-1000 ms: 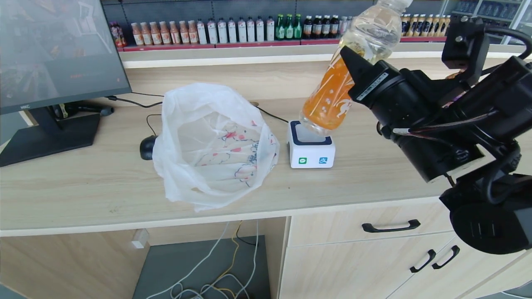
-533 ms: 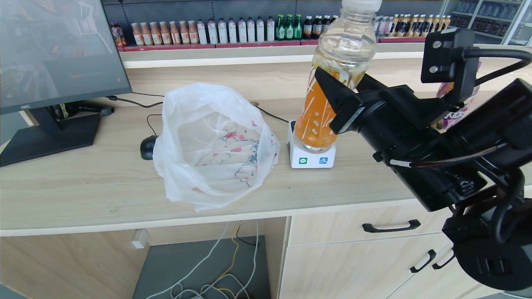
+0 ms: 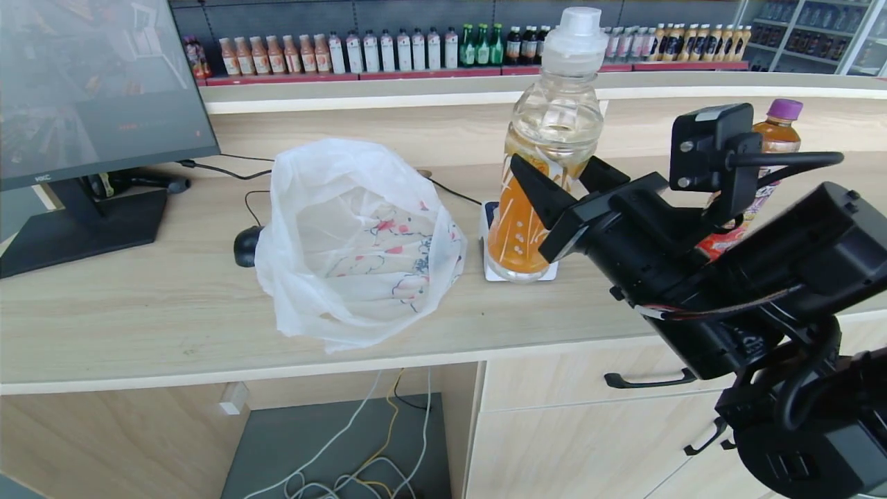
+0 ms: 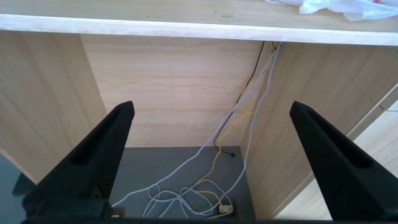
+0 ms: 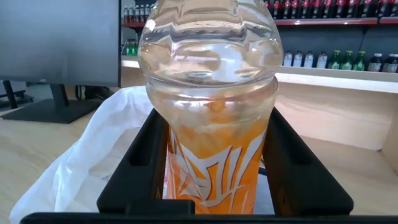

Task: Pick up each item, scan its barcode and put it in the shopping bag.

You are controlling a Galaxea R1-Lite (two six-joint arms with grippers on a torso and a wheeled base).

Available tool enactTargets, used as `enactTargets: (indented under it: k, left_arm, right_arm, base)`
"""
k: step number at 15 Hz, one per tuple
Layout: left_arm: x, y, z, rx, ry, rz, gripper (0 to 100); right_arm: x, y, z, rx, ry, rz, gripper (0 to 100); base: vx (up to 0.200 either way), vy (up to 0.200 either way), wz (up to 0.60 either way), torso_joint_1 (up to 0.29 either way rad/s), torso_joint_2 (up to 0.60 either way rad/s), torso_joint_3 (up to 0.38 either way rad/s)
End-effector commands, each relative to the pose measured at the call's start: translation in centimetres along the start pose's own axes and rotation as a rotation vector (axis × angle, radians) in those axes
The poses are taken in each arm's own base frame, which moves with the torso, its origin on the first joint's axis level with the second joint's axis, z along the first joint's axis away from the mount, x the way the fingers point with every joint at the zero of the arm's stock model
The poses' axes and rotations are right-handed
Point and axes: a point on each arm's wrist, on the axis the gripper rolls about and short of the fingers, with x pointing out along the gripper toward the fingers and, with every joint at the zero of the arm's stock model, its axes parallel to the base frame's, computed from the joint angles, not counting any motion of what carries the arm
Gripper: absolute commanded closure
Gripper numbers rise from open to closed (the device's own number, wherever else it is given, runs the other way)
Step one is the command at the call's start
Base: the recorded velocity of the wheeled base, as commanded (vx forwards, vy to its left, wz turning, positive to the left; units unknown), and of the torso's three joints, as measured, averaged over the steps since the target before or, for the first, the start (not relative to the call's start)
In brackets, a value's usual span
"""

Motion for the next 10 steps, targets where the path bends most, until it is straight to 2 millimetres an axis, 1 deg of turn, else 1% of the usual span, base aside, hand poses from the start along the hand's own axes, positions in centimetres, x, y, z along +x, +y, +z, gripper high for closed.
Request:
enactTargets:
  k: [1, 2, 3, 6, 10]
  left_arm:
    - [0.00, 0.00, 0.00, 0.000, 0.000, 0.001, 0]
    - [0.00, 0.00, 0.00, 0.000, 0.000, 0.001, 0]
    - [0.00, 0.00, 0.00, 0.000, 0.000, 0.001, 0]
    - [0.00, 0.00, 0.00, 0.000, 0.000, 0.001, 0]
    - [0.00, 0.00, 0.00, 0.000, 0.000, 0.001, 0]
  right_arm:
    - [0.16, -0.23, -0.33, -0.002, 0.006, -0.012, 100]
    - [0.26, -0.70, -0.45, -0.005, 0.006, -0.027, 100]
    - [0.26, -0.70, -0.45, -0.005, 0.006, -0.027, 100]
    - [0.37, -0.89, -0.08, 0.001, -0.009, -0.033, 100]
    - [0.40, -0.94, -0.10, 0.015, -0.010, -0.036, 100]
  base:
    - [0.000, 0.000, 0.00, 0.000, 0.00, 0.000]
    - [0.000, 0.000, 0.00, 0.000, 0.00, 0.000]
    - [0.000, 0.000, 0.00, 0.000, 0.00, 0.000]
    - [0.000, 0.200, 0.00, 0.004, 0.01, -0.001]
    - [0.000, 0.200, 0.00, 0.002, 0.00, 0.001]
